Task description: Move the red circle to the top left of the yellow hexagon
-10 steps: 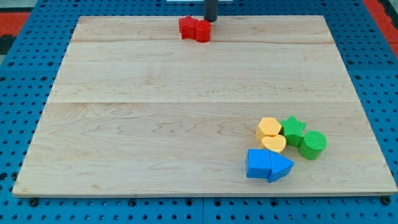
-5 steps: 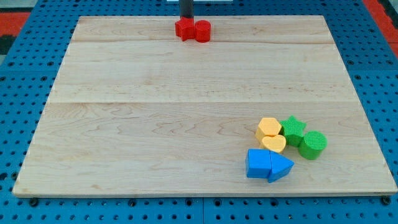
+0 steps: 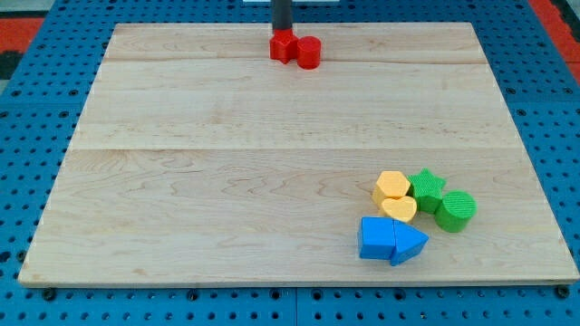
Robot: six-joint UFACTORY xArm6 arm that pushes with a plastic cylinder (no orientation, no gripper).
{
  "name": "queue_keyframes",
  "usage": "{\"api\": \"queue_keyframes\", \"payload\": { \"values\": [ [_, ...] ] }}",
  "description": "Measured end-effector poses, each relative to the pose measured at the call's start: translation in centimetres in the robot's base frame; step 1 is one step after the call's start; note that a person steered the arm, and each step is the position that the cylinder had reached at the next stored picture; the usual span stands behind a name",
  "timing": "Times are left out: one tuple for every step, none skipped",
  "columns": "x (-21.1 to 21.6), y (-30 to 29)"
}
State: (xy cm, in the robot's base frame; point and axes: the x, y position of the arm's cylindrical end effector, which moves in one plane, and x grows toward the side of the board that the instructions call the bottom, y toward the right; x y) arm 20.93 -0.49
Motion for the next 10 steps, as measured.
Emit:
{"api": "queue_keyframes", "payload": {
  "values": [
    [0.6,1.1],
    [1.4,1.4],
    [2.7,1.6],
    [3.7,2.3],
    [4.5,3.4],
    [4.6,4.6],
    [4.6,7.5],
    [9.5,7.1],
    [13.8,5.0],
    [14.2,3.9]
  ]
}}
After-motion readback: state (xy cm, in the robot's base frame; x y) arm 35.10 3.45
